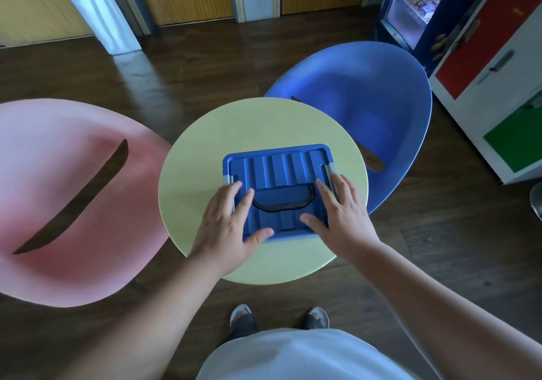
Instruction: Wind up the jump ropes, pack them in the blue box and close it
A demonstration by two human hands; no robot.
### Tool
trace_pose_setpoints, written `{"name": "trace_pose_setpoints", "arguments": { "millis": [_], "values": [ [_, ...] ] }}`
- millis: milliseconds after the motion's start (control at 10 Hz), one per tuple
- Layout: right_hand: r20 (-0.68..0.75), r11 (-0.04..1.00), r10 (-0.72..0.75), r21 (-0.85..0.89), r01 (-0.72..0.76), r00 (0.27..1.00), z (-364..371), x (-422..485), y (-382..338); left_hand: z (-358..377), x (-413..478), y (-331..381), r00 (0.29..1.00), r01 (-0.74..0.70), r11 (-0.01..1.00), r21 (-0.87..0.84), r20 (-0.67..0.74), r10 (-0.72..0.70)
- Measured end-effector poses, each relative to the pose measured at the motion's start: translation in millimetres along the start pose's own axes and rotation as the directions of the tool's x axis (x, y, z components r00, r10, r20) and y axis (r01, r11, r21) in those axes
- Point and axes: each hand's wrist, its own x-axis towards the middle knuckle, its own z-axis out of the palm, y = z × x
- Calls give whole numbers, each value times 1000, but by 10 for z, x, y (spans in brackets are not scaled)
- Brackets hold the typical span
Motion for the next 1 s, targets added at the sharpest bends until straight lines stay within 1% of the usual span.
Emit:
{"name": "trace_pose_setpoints", "arguments": {
  "millis": [100,200,300,400,500,600,700,900,1000],
  "values": [
    [86,991,-131,-4,132,988,50,8,2,28,20,-25,974,-152,988,0,169,150],
    [133,985,-172,8,172,976,47,133,7,31,106,-83,960,-168,986,3,230,163],
    [162,974,-221,-17,226,962,23,357,-4,-9,246,-165,964,-113,993,-14,242,113],
    [195,975,-201,-50,215,960,-16,655,-125,-62,485,-285,962,-45,998,-46,267,56],
    [207,981,-176,-39,188,962,-63,995,-280,-138,794,-441,959,0,998,-62,282,18],
    [229,986,-156,-22,166,961,-176,1319,-395,-210,1057,-566,944,65,996,-61,327,-41],
    [241,989,-143,0,147,960,-260,1500,-460,-255,1210,-657,937,94,994,-56,342,-69],
    [259,988,-153,48,145,954,-342,1572,-445,-299,1298,-714,926,116,987,-109,370,-68],
    [152,972,-55,234,18,987,-421,1463,-279,-372,1176,-722,960,230,950,-212,211,-186]
  ]
}}
